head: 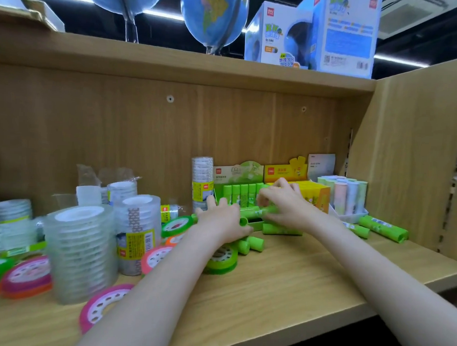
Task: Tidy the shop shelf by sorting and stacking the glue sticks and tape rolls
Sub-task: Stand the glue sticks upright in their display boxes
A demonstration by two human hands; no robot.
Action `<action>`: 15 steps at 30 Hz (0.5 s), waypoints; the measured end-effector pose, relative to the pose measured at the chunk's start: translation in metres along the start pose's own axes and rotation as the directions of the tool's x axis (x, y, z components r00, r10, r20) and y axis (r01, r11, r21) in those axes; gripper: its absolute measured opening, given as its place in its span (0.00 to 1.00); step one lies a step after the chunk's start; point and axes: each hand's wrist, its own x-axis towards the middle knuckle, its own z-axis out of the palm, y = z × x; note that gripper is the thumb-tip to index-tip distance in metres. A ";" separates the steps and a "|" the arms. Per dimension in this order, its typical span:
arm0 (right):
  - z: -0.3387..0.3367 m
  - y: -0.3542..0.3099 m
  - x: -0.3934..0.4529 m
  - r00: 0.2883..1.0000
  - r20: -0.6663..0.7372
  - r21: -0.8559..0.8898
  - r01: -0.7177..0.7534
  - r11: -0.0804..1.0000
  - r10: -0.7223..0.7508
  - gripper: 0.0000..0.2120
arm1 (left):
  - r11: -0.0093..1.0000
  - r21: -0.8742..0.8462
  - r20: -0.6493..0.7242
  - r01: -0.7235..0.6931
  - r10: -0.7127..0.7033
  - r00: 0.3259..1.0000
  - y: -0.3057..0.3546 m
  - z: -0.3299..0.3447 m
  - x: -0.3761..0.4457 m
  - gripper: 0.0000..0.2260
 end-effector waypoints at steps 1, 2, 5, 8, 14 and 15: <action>-0.004 0.003 -0.001 0.994 -0.104 0.142 -0.015 0.990 0.030 0.08 | 1.000 -0.004 0.002 0.001 -0.001 1.000 0.000 0.000 0.000 0.28; -0.009 0.004 -0.002 0.972 -0.223 0.283 -0.007 0.959 0.073 0.07 | 1.000 -0.005 0.006 0.001 -0.001 1.000 -0.001 0.000 0.000 0.29; -0.019 0.008 -0.007 0.894 -0.384 0.575 0.034 0.818 0.232 0.06 | 1.000 -0.024 0.035 0.008 -0.007 0.999 -0.001 -0.002 0.002 0.28; -0.014 0.017 -0.010 0.881 -0.323 0.720 -0.009 0.694 0.346 0.12 | 0.999 -0.034 0.047 0.008 -0.006 0.999 -0.002 -0.004 0.001 0.26; -0.006 0.023 -0.012 0.877 -0.305 0.563 -0.148 0.813 0.371 0.12 | 0.999 -0.047 0.019 0.010 -0.009 1.000 0.000 -0.003 0.001 0.24; -0.005 0.022 -0.011 0.887 -0.302 0.526 -0.151 0.837 0.350 0.12 | 0.999 -0.048 0.018 0.009 -0.009 1.000 0.000 -0.003 0.001 0.24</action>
